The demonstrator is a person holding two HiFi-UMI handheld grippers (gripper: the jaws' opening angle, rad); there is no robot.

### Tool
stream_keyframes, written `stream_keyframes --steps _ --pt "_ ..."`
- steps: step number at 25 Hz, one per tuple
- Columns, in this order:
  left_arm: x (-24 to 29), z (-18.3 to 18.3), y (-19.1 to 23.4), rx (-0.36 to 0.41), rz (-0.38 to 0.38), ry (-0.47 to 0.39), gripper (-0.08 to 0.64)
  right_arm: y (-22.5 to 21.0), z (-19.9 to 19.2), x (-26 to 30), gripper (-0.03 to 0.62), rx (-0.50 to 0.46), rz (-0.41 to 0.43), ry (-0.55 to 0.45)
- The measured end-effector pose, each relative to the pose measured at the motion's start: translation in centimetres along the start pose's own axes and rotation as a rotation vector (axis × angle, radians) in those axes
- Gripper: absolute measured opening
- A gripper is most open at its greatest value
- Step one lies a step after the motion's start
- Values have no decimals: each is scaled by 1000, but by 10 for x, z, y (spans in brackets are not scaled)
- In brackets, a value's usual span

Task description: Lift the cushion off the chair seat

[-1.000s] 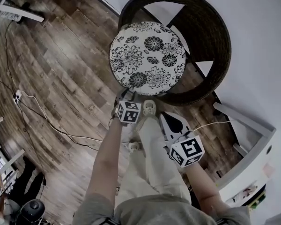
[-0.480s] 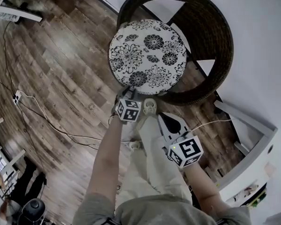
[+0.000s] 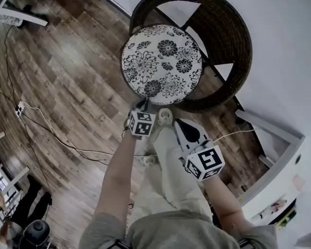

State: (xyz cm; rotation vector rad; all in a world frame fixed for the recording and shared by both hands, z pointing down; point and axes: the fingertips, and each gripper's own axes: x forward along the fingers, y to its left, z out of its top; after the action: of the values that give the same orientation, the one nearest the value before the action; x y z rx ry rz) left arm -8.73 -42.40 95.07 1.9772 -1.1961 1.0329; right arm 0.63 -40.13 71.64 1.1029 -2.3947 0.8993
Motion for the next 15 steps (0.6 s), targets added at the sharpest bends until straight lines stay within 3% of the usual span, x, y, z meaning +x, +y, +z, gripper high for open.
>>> stream_keyframes --steps 15 --pt "-129 45 -22 -43 27 -145 21 60 44 -81 3 -68 -36 -103"
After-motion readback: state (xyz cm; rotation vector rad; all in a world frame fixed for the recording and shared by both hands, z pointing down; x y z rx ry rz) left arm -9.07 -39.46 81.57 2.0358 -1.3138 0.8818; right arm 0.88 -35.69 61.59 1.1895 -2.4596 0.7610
